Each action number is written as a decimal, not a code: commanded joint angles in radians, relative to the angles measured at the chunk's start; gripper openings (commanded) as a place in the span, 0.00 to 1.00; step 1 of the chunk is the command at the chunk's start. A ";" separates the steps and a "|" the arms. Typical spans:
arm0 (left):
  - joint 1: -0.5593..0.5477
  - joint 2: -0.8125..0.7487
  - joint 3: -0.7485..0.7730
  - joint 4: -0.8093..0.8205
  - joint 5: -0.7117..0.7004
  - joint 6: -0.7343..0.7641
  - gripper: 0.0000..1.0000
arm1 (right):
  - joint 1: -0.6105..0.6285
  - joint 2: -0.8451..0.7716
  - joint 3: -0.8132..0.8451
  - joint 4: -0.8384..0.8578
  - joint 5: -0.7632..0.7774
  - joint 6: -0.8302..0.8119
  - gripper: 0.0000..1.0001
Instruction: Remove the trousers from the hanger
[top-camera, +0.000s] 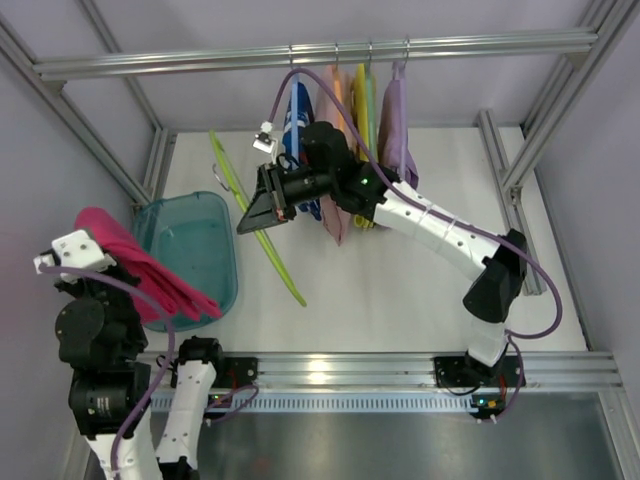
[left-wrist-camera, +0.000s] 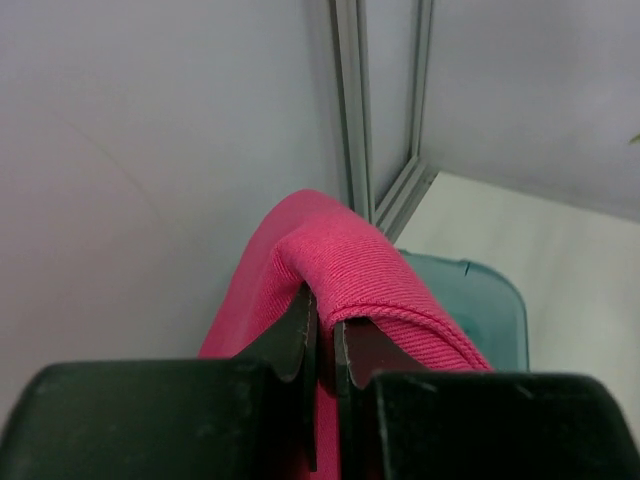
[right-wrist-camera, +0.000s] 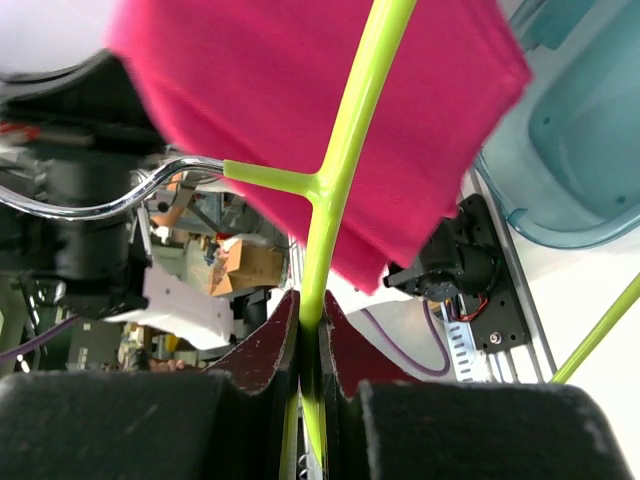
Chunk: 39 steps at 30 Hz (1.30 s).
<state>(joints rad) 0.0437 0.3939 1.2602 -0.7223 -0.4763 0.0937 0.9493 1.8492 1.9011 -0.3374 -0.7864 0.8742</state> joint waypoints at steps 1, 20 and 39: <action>0.004 -0.035 -0.063 0.100 -0.024 0.061 0.00 | 0.019 -0.088 -0.005 0.055 -0.031 -0.044 0.00; 0.002 0.214 -0.559 0.416 0.093 -0.054 0.66 | -0.012 -0.045 0.104 0.081 -0.068 -0.053 0.00; 0.004 0.166 -0.205 0.308 0.387 -0.318 0.98 | -0.012 -0.272 0.067 0.034 -0.082 -0.199 0.00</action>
<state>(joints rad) 0.0444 0.5533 0.9951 -0.4225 -0.1993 -0.1818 0.9401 1.7073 1.9572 -0.3546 -0.8406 0.7544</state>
